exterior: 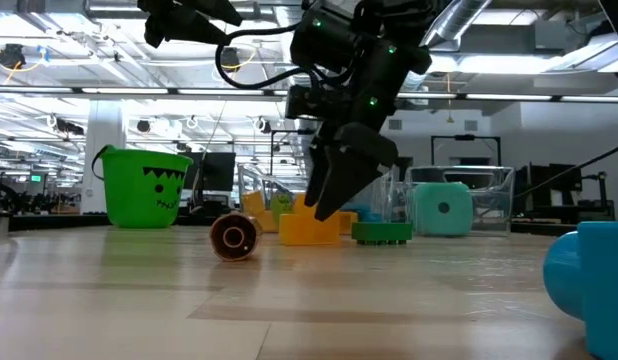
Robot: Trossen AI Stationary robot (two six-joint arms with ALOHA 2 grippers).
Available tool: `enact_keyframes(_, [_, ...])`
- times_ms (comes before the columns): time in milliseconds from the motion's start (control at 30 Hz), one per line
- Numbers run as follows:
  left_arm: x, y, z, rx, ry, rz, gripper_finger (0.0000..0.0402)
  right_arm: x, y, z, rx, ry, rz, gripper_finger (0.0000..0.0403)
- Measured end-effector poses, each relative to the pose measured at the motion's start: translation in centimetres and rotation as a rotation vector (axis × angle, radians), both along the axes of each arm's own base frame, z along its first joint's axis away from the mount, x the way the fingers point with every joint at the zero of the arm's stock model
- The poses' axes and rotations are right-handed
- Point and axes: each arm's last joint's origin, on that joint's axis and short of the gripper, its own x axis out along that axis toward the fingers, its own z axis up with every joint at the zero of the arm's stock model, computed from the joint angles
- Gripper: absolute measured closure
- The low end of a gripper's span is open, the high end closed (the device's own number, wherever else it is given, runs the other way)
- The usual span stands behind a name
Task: Pick & Place Toys
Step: Put the yellow gamepiece into the left transparent bin
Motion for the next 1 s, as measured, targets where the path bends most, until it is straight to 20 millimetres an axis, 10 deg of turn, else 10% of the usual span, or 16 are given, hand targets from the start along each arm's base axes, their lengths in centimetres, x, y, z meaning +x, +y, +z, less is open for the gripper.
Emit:
enact_keyframes(567, [0.1, 0.5, -1.1, -0.002, -0.008, 0.023, 0.0188, 0.3, -1.3, 0.1, 0.101, -0.03, 0.069, 0.0018])
enact_keyframes(1000, [0.1, 0.5, -1.1, 0.004, -0.001, 0.016, 0.0188, 1.1, -1.6, -4.8, 0.121, 0.067, 0.066, 0.0019])
